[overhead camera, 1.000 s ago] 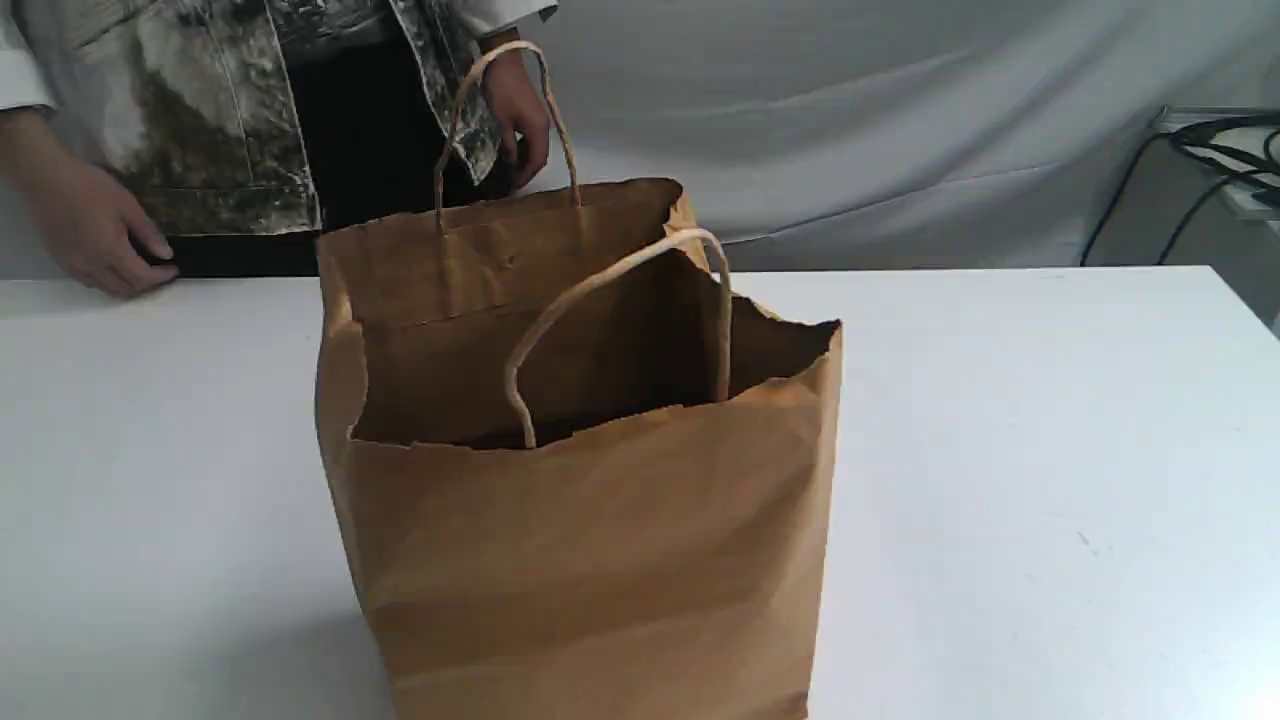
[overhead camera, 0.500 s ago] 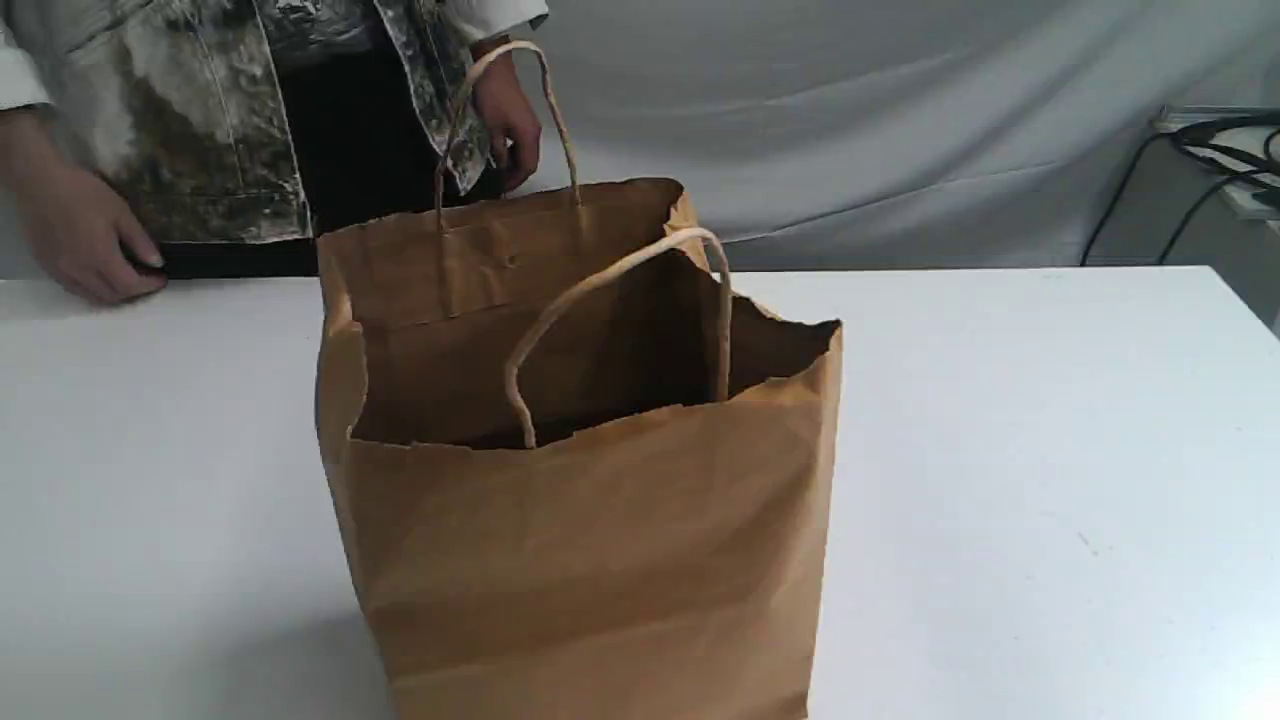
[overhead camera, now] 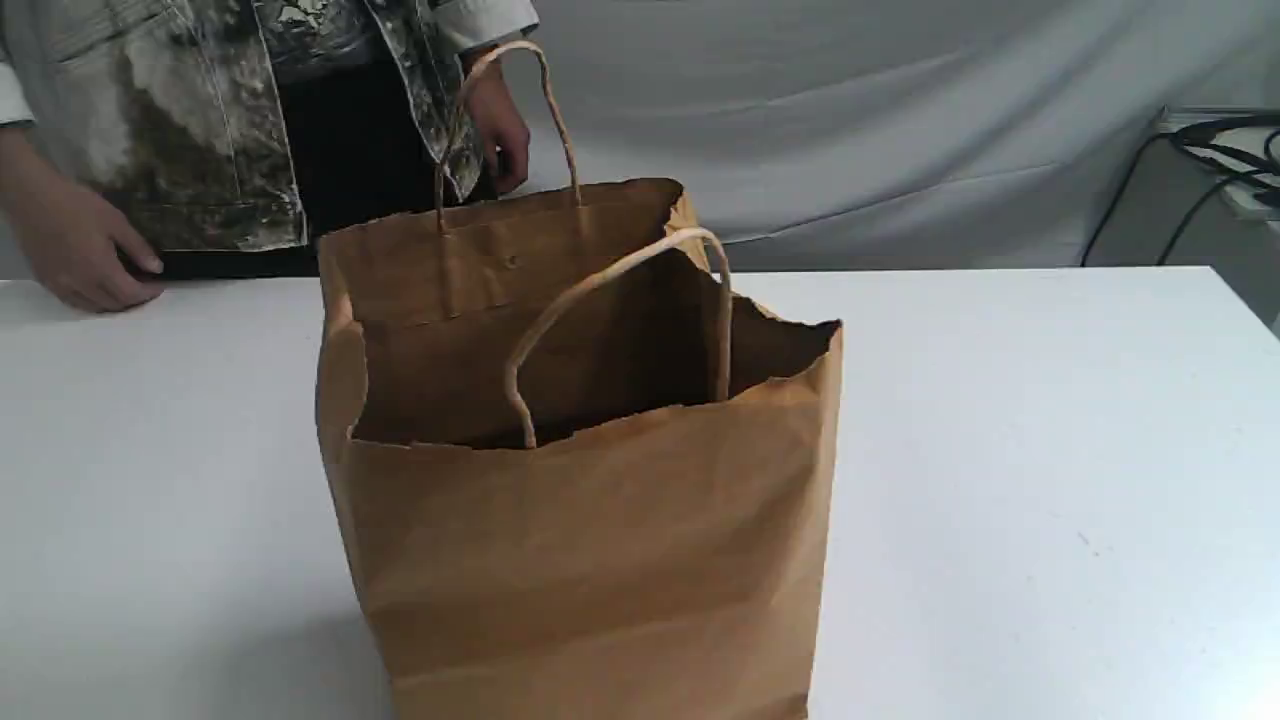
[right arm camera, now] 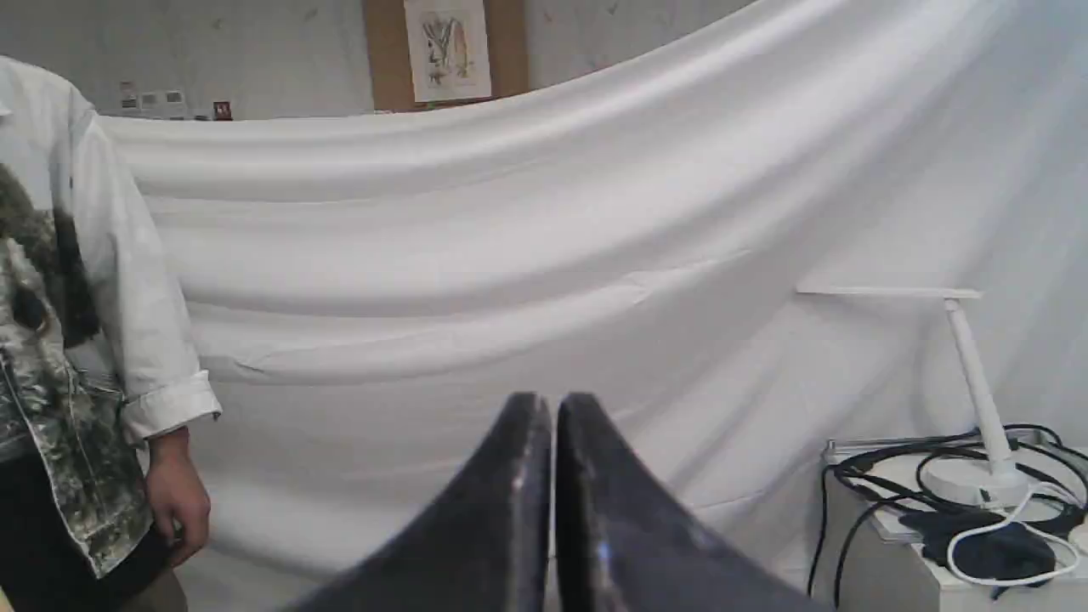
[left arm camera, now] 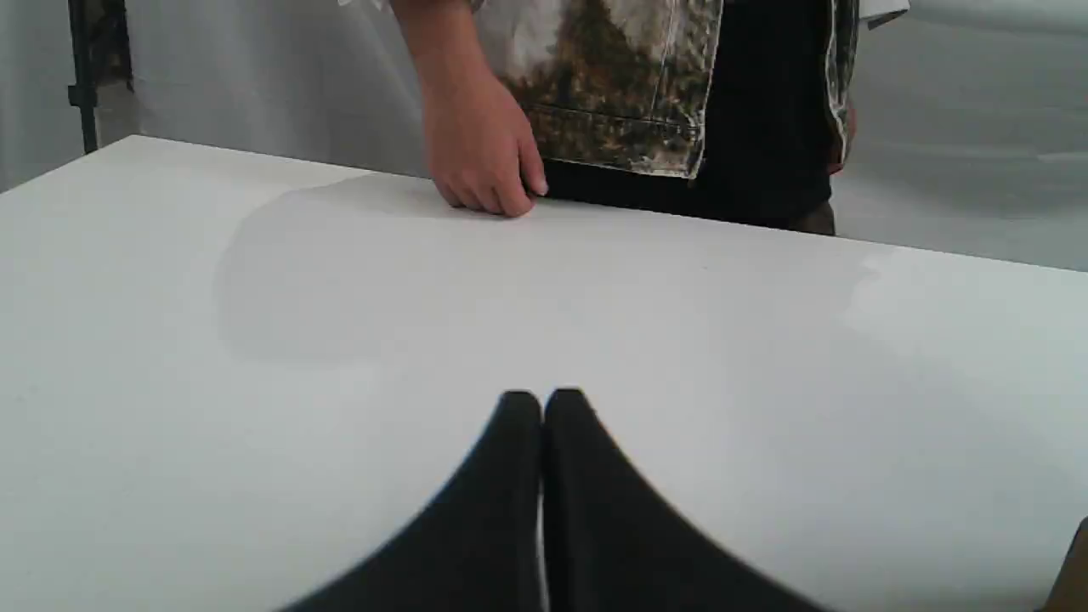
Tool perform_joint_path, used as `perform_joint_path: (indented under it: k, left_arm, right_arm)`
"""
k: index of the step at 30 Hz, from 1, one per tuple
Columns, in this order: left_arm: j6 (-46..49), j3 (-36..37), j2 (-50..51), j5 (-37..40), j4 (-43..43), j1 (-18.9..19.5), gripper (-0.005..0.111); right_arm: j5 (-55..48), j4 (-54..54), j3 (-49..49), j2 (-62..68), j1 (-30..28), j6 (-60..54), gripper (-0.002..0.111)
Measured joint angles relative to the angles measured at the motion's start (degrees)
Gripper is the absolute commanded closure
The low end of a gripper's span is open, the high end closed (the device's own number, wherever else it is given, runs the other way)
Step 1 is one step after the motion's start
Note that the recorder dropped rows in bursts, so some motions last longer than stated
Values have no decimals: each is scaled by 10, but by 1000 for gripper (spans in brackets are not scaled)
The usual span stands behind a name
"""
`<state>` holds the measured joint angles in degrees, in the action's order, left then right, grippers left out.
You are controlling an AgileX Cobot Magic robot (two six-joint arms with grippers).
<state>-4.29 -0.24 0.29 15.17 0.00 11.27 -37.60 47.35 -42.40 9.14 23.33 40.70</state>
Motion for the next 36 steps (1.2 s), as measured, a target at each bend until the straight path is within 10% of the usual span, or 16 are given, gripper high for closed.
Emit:
perform_joint_path:
  k: [6,21,36]
  left_arm:
    - [0,0,0,0,0,0,106]
    - [0,0,0,0,0,0,106]
    - [1,0,0,0,0,0,106]
  right_arm:
    - [1,-108,4,16,0,-15,107]
    - [246,-742,190,122,0,-604,107]
    - [454,-797,415,120,-23,-626,107]
